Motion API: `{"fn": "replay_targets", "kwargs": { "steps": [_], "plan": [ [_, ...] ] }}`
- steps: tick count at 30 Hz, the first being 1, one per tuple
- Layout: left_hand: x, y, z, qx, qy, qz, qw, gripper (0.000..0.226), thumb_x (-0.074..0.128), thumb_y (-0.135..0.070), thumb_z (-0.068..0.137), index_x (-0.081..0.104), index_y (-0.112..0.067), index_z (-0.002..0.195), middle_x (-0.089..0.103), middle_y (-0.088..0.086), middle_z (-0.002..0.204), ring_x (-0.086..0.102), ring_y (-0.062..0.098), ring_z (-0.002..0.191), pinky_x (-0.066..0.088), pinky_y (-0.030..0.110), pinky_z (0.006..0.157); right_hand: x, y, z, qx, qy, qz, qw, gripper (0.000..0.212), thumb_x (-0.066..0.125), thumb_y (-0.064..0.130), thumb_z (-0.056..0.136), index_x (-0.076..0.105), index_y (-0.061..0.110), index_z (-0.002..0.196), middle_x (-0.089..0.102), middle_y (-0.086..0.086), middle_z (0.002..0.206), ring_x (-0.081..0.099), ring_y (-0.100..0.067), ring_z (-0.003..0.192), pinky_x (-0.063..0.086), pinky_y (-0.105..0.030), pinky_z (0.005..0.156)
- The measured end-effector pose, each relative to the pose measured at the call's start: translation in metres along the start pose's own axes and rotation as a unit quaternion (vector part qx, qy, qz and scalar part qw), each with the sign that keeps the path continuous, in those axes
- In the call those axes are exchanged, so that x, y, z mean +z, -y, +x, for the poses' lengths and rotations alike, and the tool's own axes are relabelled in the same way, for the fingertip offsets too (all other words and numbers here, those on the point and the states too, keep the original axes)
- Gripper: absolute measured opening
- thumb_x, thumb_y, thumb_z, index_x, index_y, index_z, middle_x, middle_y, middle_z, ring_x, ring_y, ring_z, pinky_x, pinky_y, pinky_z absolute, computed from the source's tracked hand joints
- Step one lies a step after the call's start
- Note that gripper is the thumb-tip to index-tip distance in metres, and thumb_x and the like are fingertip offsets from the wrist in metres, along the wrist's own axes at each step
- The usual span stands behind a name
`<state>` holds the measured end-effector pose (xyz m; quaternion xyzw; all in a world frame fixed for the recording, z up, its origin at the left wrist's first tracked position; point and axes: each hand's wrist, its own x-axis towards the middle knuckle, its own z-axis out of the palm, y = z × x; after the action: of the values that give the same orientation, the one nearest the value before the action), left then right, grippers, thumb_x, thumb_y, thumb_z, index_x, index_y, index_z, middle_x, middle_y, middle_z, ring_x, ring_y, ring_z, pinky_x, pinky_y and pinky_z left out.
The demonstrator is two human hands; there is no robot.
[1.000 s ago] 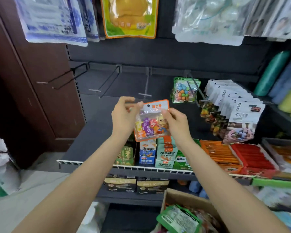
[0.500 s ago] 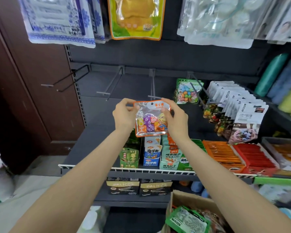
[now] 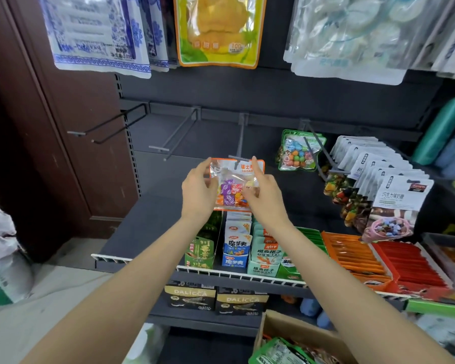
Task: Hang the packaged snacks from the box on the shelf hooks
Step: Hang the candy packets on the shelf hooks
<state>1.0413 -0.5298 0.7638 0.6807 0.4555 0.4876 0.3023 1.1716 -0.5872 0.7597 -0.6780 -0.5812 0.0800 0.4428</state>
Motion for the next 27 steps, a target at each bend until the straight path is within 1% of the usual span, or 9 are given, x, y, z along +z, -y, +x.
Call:
{"fn": "replay_targets", "kwargs": {
  "steps": [4,8,13,15,17,20,22,24,27],
  "plan": [
    [0.016,0.006,0.023,0.008,0.065,0.039,0.997,0.062,0.049,-0.006,0.093,0.025,-0.021,0.148,0.056,0.009,0.126,0.055,0.022,0.112,0.047,0.035,0.095,0.005,-0.009,0.025,0.016,0.028,-0.042,0.999,0.080,0.049,0.005,0.094,-0.002,0.030,0.150,0.038,-0.006,0.104,0.042,-0.004,0.070,0.034,0.001,0.066],
    [0.041,0.014,0.075,0.006,0.110,0.086,0.990,0.071,0.051,-0.008,0.092,0.013,-0.023,0.151,0.059,0.009,0.120,0.058,0.023,0.105,0.044,0.027,0.080,0.010,-0.016,0.070,0.062,0.035,-0.074,0.995,0.081,0.048,0.003,0.094,-0.004,0.030,0.150,0.039,-0.010,0.111,0.040,-0.004,0.067,0.032,-0.015,0.066],
    [0.077,0.024,0.140,-0.009,0.137,0.092,0.986,0.076,0.052,-0.012,0.092,0.006,-0.023,0.151,0.054,0.014,0.126,0.053,0.028,0.114,0.043,0.033,0.093,0.019,-0.035,0.138,0.097,0.034,-0.124,0.987,0.077,0.046,0.006,0.095,-0.004,0.030,0.150,0.040,-0.014,0.119,0.038,-0.008,0.062,0.032,-0.024,0.060],
    [0.087,0.026,0.159,-0.009,0.137,0.092,0.986,0.076,0.049,-0.007,0.090,0.006,-0.023,0.151,0.054,0.015,0.125,0.052,0.030,0.114,0.042,0.033,0.090,0.021,-0.038,0.159,0.112,0.038,-0.120,0.986,0.065,0.040,0.009,0.098,0.006,0.028,0.150,0.036,-0.009,0.110,0.040,-0.011,0.063,0.032,-0.024,0.058],
    [0.094,0.028,0.175,-0.012,0.133,0.089,0.987,0.077,0.048,-0.004,0.089,0.007,-0.025,0.151,0.053,0.015,0.126,0.053,0.030,0.112,0.042,0.030,0.082,0.024,-0.038,0.171,0.119,0.020,-0.066,0.990,0.042,0.033,0.018,0.101,0.025,0.029,0.142,0.037,-0.009,0.112,0.050,-0.023,0.080,0.039,-0.028,0.075],
    [0.101,0.031,0.188,-0.022,0.138,0.074,0.987,0.074,0.047,-0.008,0.091,0.009,-0.028,0.151,0.054,0.014,0.127,0.056,0.029,0.109,0.043,0.030,0.079,0.028,-0.042,0.185,0.112,-0.012,-0.046,0.993,0.041,0.029,0.021,0.102,0.033,0.020,0.143,0.044,-0.012,0.127,0.051,-0.034,0.109,0.039,-0.038,0.095],
    [0.101,0.032,0.190,-0.020,0.141,0.065,0.988,0.071,0.048,-0.014,0.092,0.012,-0.028,0.151,0.055,0.013,0.126,0.057,0.029,0.110,0.046,0.032,0.083,0.032,-0.042,0.186,0.093,-0.017,-0.074,0.993,0.029,0.029,0.026,0.102,0.045,0.036,0.125,0.046,-0.009,0.108,0.053,-0.032,0.092,0.042,-0.037,0.088],
    [0.097,0.032,0.187,-0.010,0.136,0.065,0.988,0.069,0.049,-0.014,0.092,0.015,-0.025,0.150,0.054,0.014,0.126,0.056,0.029,0.111,0.045,0.031,0.084,0.032,-0.041,0.185,0.084,-0.032,-0.100,0.991,0.021,0.031,0.028,0.102,0.040,0.046,0.104,0.040,-0.004,0.094,0.049,-0.025,0.077,0.043,-0.036,0.081],
    [0.086,0.030,0.169,0.017,0.103,0.063,0.993,0.065,0.052,-0.010,0.090,0.024,-0.026,0.147,0.044,0.014,0.131,0.049,0.030,0.116,0.043,0.035,0.090,0.028,-0.036,0.172,0.147,-0.084,0.000,0.986,0.031,0.040,0.024,0.100,0.041,0.025,0.131,0.039,-0.002,0.108,0.046,-0.017,0.090,0.042,-0.029,0.083]
  ]
}}
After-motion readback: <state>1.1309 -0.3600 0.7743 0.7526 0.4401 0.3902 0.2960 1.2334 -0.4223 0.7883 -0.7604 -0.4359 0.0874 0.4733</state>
